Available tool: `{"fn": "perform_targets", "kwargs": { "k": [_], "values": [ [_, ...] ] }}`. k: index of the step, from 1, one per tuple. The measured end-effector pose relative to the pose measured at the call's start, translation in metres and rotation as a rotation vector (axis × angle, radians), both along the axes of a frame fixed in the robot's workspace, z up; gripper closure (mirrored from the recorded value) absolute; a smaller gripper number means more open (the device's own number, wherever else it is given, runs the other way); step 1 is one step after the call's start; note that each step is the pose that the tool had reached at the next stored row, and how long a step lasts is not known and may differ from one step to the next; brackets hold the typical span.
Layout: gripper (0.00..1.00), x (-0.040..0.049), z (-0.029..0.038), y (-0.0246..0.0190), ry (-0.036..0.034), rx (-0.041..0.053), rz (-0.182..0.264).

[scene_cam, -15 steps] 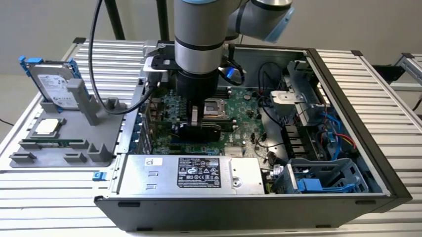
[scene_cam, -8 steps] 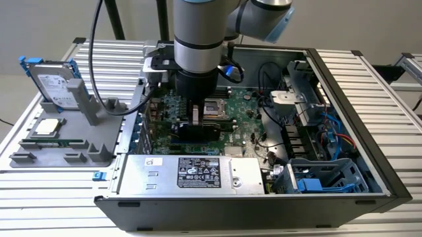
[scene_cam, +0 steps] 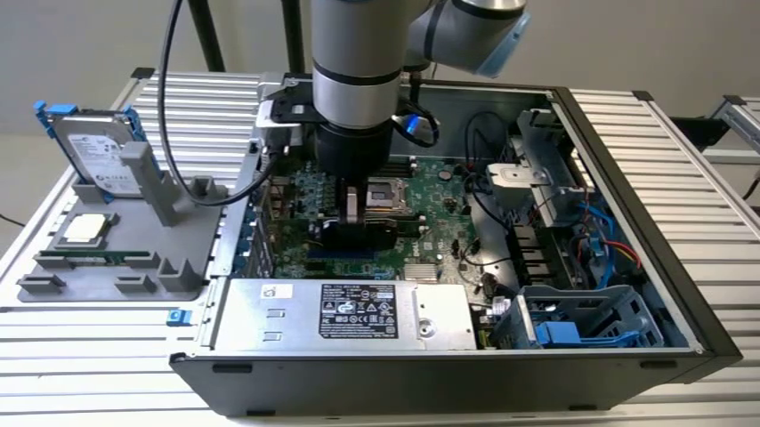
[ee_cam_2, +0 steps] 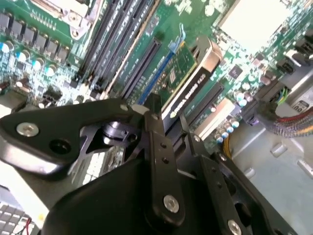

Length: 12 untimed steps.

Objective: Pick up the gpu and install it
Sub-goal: 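Insert the gpu into the slot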

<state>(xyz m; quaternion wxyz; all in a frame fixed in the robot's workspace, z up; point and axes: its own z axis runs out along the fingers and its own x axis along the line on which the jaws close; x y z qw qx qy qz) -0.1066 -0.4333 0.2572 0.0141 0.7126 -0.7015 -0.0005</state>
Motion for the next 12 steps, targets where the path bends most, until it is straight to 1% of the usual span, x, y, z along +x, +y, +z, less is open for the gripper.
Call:
{"fn": "perform_targets", "kwargs": {
  "k": [2, 5, 10, 12],
  "values": [
    [1.0, 0.0, -0.0001, -0.0008, 0.0001, -0.0001, 0.0],
    [1.0, -0.0001, -0.0011, -0.0036, 0.0002, -0.0001, 0.0],
    [1.0, 0.0, -0.0093, -0.0037, 0.0004, -0.0005, -0.004],
    [1.0, 0.0, -0.0099, -0.0034, 0.0002, -0.0005, -0.005]
  ]
}}
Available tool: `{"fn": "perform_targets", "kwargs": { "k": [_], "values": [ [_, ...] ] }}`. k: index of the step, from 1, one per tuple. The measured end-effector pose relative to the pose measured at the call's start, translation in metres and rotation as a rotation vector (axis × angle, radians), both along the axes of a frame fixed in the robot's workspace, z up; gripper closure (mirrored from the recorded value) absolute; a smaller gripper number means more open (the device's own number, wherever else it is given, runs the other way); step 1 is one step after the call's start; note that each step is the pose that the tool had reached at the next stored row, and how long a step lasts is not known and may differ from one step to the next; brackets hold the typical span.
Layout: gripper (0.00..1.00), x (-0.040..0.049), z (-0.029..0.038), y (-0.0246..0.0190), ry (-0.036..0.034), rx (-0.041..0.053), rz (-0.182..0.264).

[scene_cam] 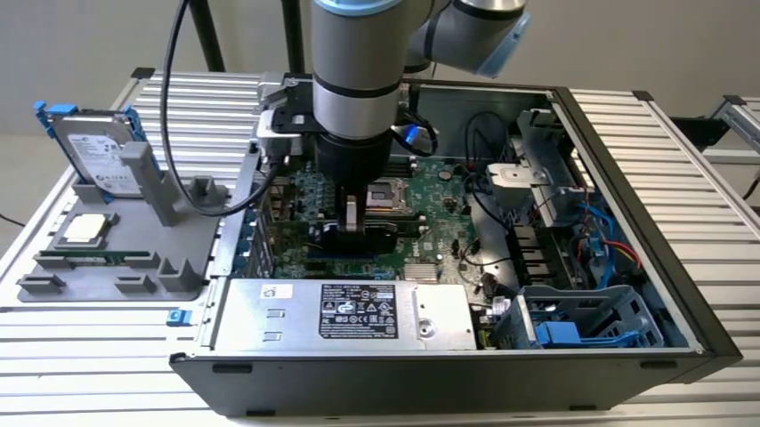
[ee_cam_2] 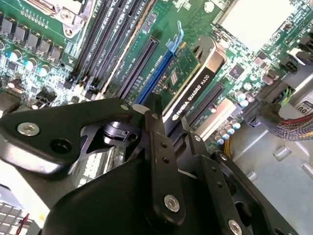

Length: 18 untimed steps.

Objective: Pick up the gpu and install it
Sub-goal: 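Insert the gpu into the slot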

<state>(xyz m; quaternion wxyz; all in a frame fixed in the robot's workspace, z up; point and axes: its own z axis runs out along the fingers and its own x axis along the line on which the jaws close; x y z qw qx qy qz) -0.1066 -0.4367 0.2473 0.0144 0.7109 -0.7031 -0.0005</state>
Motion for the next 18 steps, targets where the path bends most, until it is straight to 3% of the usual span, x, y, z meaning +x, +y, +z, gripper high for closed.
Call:
{"fn": "perform_targets", "kwargs": {
  "k": [18],
  "values": [
    [1.0, 0.0, -0.0022, 0.0012, 0.0, 0.0, 0.0]
  ]
}}
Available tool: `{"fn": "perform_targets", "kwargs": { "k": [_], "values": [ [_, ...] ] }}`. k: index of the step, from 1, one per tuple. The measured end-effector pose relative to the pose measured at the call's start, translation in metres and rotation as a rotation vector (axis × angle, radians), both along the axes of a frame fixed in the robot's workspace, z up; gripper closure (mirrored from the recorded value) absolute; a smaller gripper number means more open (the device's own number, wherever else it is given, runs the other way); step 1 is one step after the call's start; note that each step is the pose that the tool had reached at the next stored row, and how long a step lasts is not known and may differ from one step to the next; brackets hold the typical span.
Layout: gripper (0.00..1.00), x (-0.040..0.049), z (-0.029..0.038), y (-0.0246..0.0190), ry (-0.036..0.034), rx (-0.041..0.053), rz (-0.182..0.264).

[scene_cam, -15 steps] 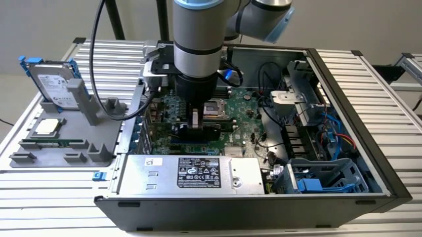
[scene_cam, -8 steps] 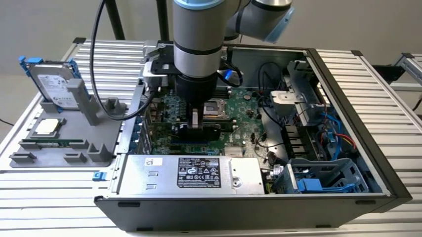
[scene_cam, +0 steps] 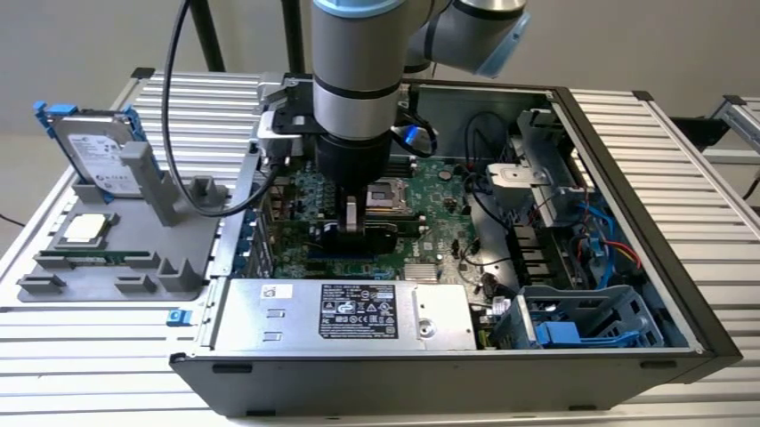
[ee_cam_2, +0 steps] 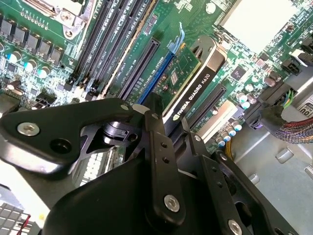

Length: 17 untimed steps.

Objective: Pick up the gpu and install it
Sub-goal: 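Insert the gpu into the slot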

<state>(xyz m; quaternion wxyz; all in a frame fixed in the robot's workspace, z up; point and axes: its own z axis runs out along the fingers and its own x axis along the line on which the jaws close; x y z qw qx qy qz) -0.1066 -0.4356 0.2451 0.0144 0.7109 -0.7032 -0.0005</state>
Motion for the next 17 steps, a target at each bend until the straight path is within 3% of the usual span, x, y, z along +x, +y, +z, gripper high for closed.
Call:
{"fn": "perform_targets", "kwargs": {
  "k": [17],
  "values": [
    [1.0, 0.0014, -0.0001, 0.0007, 0.0002, 0.0005, 0.0]
  ]
}}
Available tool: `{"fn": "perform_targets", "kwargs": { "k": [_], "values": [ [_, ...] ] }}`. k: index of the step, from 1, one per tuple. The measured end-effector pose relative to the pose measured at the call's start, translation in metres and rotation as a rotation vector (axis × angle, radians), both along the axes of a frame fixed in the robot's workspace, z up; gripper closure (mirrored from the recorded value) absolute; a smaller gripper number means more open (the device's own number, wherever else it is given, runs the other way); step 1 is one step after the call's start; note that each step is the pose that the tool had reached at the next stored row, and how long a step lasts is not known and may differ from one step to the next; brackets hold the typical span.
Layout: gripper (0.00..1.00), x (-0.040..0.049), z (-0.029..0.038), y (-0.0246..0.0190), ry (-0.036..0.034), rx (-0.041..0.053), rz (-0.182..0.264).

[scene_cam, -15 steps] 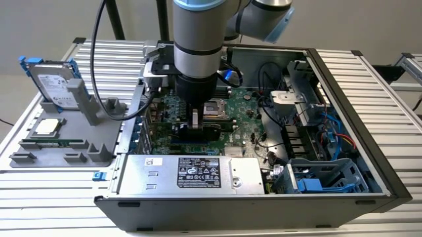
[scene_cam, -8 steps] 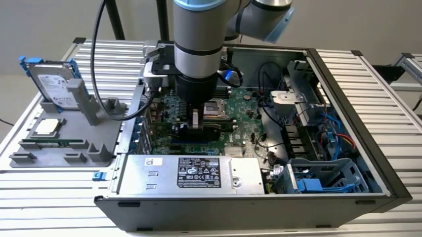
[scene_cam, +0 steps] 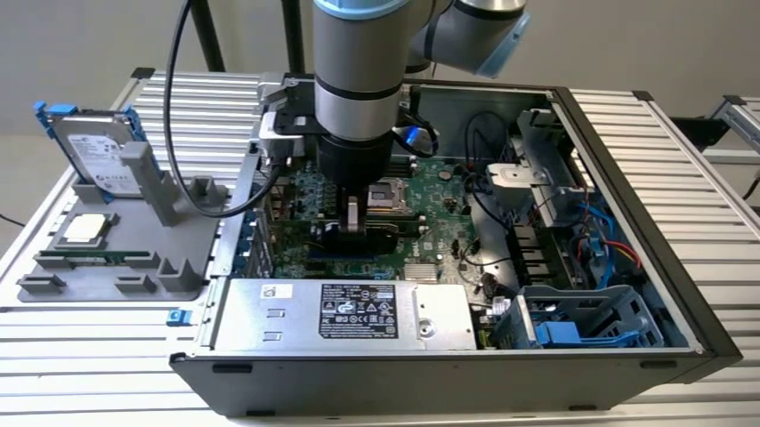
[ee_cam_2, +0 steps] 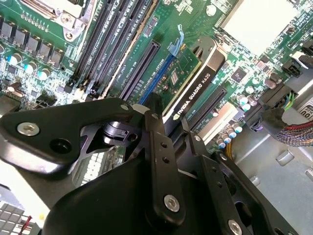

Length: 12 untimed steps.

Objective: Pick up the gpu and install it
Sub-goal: 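Insert the gpu into the slot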

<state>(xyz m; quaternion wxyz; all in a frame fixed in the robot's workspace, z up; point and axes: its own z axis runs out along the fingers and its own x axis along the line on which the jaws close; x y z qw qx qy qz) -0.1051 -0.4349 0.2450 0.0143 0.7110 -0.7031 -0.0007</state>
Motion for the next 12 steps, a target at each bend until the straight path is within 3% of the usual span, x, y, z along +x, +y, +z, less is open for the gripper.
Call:
{"fn": "perform_targets", "kwargs": {
  "k": [4, 12],
  "values": [
    [1.0, -0.0001, 0.0036, 0.0, 0.0, 0.0001, 0.0],
    [1.0, 0.0031, 0.0039, 0.0, 0.0, 0.0002, 0.002]
  ]
}}
